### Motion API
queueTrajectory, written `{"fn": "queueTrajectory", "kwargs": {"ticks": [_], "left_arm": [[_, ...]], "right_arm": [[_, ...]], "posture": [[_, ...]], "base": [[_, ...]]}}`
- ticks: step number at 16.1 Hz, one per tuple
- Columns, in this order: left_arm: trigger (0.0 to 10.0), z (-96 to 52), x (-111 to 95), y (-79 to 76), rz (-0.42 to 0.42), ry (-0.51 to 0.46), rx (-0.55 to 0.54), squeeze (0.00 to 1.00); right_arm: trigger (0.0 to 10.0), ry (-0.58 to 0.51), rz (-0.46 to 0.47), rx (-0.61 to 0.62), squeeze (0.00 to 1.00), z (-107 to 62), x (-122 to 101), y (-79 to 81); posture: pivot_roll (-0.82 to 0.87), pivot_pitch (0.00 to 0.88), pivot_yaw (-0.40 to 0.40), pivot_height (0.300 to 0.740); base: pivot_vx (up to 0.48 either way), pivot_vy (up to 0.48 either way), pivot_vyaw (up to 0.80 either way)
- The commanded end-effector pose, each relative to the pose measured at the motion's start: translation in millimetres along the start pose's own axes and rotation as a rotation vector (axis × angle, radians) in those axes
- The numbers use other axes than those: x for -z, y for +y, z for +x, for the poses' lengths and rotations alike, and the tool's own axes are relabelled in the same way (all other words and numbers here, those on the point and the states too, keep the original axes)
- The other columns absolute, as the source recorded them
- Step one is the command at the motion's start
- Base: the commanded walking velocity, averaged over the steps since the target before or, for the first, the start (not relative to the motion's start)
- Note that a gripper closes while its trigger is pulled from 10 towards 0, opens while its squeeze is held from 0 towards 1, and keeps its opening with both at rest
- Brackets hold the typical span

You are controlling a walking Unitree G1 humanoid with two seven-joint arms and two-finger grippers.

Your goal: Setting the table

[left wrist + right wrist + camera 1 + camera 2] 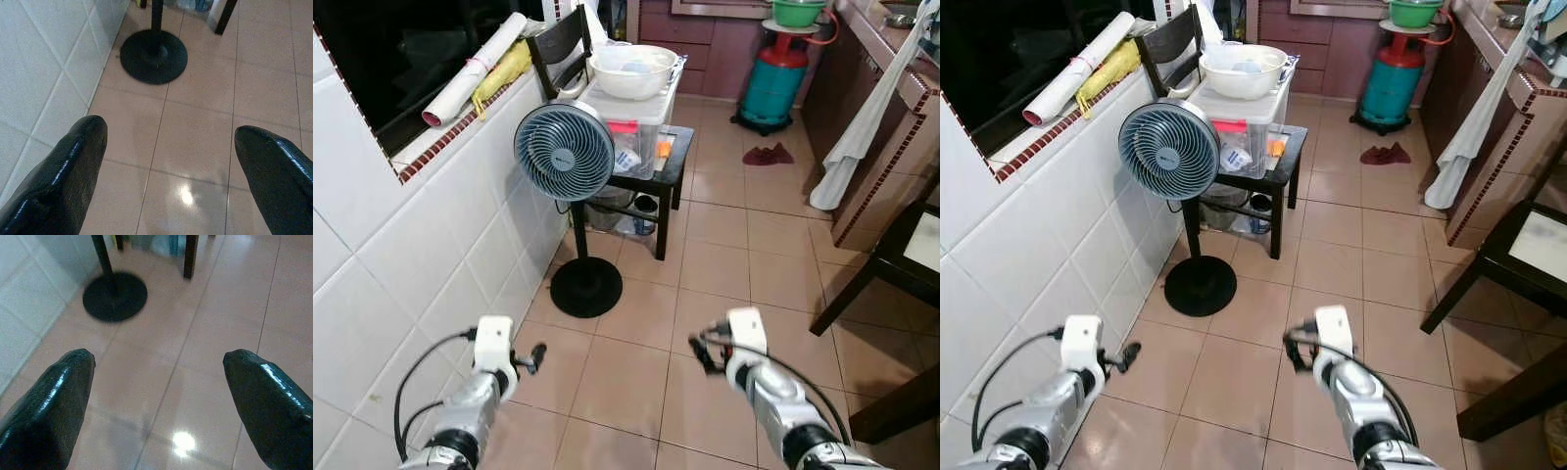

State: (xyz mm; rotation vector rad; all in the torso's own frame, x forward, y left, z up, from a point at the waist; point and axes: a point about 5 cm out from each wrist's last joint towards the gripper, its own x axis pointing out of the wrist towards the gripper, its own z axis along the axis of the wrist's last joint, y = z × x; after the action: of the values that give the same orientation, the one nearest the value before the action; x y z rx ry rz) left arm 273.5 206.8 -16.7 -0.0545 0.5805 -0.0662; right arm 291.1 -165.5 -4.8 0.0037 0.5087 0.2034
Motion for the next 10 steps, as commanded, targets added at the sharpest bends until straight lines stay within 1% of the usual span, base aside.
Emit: {"fn": "queueTrajectory", "kwargs": {"ticks": [1, 2, 3, 4, 5, 6, 7, 8, 9, 10], "left_arm": [[10.0, 0.9, -16, 0.4, 0.005, -0.079, 0.030, 0.00], [10.0, -0.3, -21, -5.6, 0.030, -0.129, 0.079, 0.00], [10.0, -5.3, -26, -15.3, 0.068, -0.204, 0.121, 0.00], [10.0, -12.6, -29, -26.4, 0.074, -0.288, 0.123, 0.00], [10.0, -17.2, -30, -30.3, 0.078, -0.328, 0.100, 0.00], [10.0, -18.9, -30, -30.9, 0.083, -0.341, 0.092, 0.00], [10.0, -26.5, -28, -34.5, 0.094, -0.373, 0.084, 0.00], [10.0, -40.9, -13, -38.0, 0.009, -0.334, 0.071, 0.00], [10.0, -43.3, -12, -38.5, 0.003, -0.330, 0.069, 0.00], [10.0, -55.3, -9, -38.3, 0.040, -0.329, 0.069, 0.00]], "right_arm": [[10.0, -0.080, 0.057, -0.027, 0.00, 1.8, -16, -0.7], [10.0, -0.113, 0.065, -0.023, 0.00, 0.7, -22, -3.5], [10.0, -0.147, 0.042, -0.005, 0.00, -2.4, -26, -7.1], [10.0, -0.184, 0.041, -0.002, 0.00, -7.3, -28, -8.8], [10.0, -0.216, 0.037, 0.008, 0.00, -13.9, -28, -9.9], [10.0, -0.227, 0.034, 0.011, 0.00, -16.4, -28, -10.2], [10.0, -0.247, 0.044, 0.018, 0.00, -25.5, -27, -10.2], [10.0, -0.251, -0.010, 0.012, 0.00, -40.4, -19, -5.0], [10.0, -0.253, -0.012, 0.011, 0.00, -42.1, -19, -4.4], [10.0, -0.234, 0.034, 0.039, 0.00, -46.7, -14, -4.4]], "posture": [[-0.08, 0.000, 0.002, 0.740], [-0.08, 0.000, 0.010, 0.740], [-0.09, 0.000, 0.020, 0.740], [-0.10, 0.003, 0.039, 0.740], [-0.10, 0.003, 0.046, 0.740], [-0.10, 0.003, 0.046, 0.740], [-0.11, 0.013, 0.047, 0.740], [-0.11, 0.017, 0.035, 0.740], [-0.11, 0.016, 0.031, 0.740], [-0.10, 0.020, 0.020, 0.740]], "base": [[0.000, 0.000, 0.00], [0.000, 0.000, 0.00], [0.000, 0.000, 0.00], [0.000, 0.000, 0.00], [0.000, 0.000, 0.00], [0.000, 0.000, 0.00], [0.000, 0.000, 0.00], [0.000, 0.000, -0.70], [0.000, 0.000, -0.70], [0.000, 0.000, -0.76]]}}
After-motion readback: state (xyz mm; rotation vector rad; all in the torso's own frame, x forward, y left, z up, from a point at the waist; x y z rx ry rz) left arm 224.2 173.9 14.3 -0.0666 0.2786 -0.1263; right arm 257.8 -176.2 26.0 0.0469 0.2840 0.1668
